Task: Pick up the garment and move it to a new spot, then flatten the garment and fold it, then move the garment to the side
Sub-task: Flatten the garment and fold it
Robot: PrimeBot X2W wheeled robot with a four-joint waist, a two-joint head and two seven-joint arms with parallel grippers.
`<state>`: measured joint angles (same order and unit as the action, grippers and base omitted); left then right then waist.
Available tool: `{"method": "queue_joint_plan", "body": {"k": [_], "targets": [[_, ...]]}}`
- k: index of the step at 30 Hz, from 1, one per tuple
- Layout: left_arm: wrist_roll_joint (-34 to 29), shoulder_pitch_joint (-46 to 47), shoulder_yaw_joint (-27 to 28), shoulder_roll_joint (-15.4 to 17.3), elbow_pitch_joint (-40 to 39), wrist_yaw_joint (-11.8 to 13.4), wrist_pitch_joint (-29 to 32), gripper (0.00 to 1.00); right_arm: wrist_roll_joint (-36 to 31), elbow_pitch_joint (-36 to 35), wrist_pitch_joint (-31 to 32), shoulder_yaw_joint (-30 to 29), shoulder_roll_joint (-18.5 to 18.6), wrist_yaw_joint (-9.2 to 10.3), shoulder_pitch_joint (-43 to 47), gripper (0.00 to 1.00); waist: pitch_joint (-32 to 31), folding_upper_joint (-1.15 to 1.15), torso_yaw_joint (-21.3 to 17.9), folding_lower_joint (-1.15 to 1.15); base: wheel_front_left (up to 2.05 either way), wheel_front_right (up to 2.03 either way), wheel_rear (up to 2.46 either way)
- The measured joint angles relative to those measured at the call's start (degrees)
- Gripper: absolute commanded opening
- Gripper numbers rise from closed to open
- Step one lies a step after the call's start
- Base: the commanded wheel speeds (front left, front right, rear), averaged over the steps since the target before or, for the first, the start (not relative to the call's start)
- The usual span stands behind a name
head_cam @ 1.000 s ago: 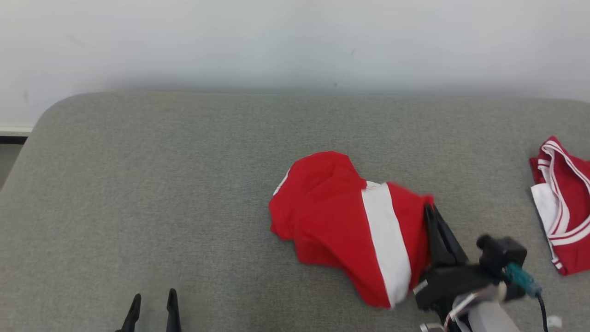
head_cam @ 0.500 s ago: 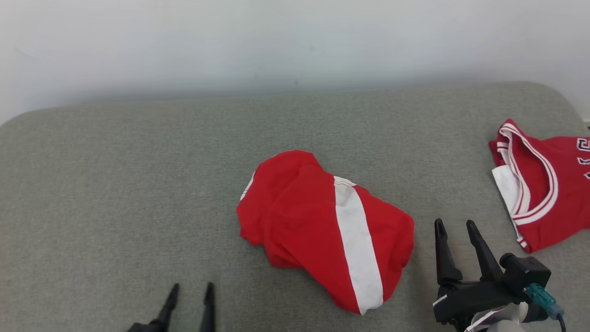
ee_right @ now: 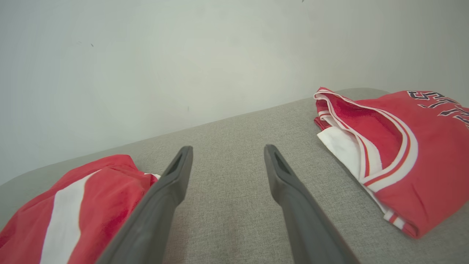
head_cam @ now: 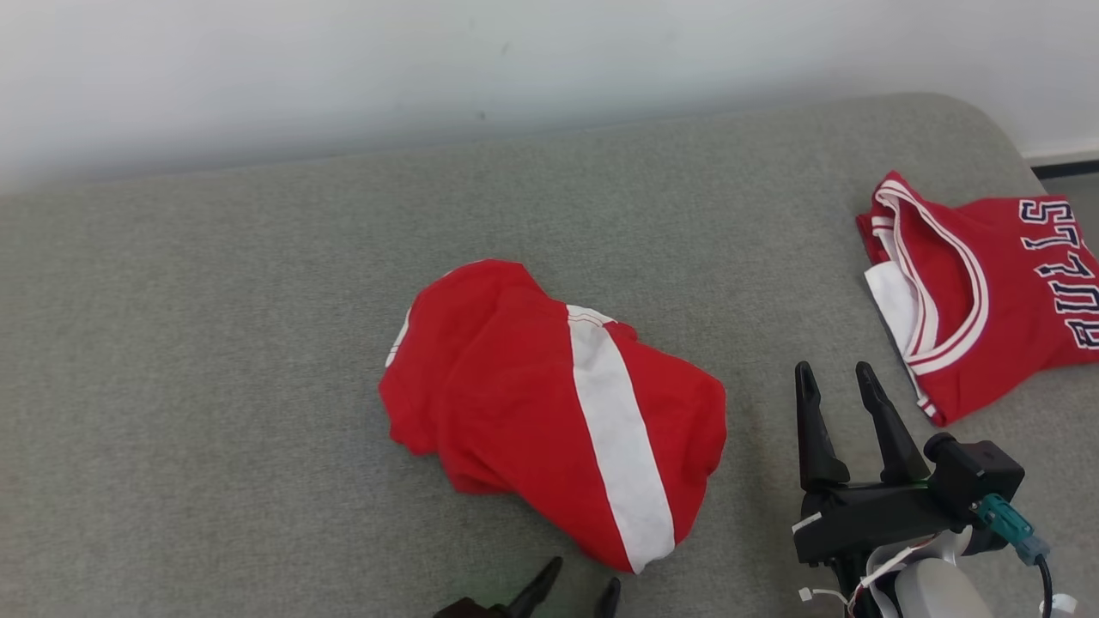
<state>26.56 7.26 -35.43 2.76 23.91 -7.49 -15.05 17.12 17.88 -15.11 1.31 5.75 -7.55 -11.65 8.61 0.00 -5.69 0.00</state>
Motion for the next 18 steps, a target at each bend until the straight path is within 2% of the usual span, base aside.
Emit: {"method": "queue_joint_plan", "body": {"k": [7, 12, 13, 14, 15, 16, 18], "targets": [[5.8, 4.7, -5.4, 0.0, 4.4, 0.0, 0.0, 1.0, 0.4, -0.5, 0.0, -0.1, 0.2, 0.0, -1.0, 1.0, 1.9, 0.0, -2.3, 0.0, 0.0, 0.0, 0.0], [7.0, 6.7, -4.9, 0.1, 4.9, 0.0, 0.0, 1.0, 0.5, -0.6, 0.0, -0.2, 0.3, 0.0, -1.3, 1.0, 2.8, 0.0, -3.6, 0.0, 0.0, 0.0, 0.0], [7.0, 6.8, -4.6, 0.1, 4.9, 0.0, 0.0, 0.93, 0.5, -0.6, 0.0, -0.3, 0.3, 0.0, -1.4, 1.0, 3.0, 0.0, -3.8, 0.0, 0.0, 0.0, 0.0], [7.0, 6.8, -4.3, 0.2, 4.8, 0.0, 0.0, 0.43, 0.5, -0.6, 0.0, -0.3, 0.3, 0.0, -1.4, 1.0, 3.1, 0.0, -3.9, 0.0, 0.0, 0.0, 0.0], [6.8, 6.8, -4.0, 0.3, 4.7, 0.0, 0.0, 0.14, 0.5, -0.6, 0.0, -0.4, 0.3, 0.0, -1.4, 1.0, 3.1, 0.01, -4.0, 0.0, 0.0, 0.0, 0.0], [6.7, 6.8, -3.7, 0.5, 4.6, 0.0, 0.0, 0.0, 0.5, -0.5, 0.0, -0.7, 0.2, 0.0, -1.4, 1.0, 3.1, 0.0, -4.0, 0.0, 0.0, 0.0, 0.0], [5.3, 6.8, -2.9, 1.0, 4.4, 0.0, 0.0, 0.0, 0.4, -0.5, 0.0, -1.2, 0.2, 0.0, -1.3, 1.0, 3.0, 0.0, -3.7, 0.0, 0.0, 0.0, 0.0]]}}
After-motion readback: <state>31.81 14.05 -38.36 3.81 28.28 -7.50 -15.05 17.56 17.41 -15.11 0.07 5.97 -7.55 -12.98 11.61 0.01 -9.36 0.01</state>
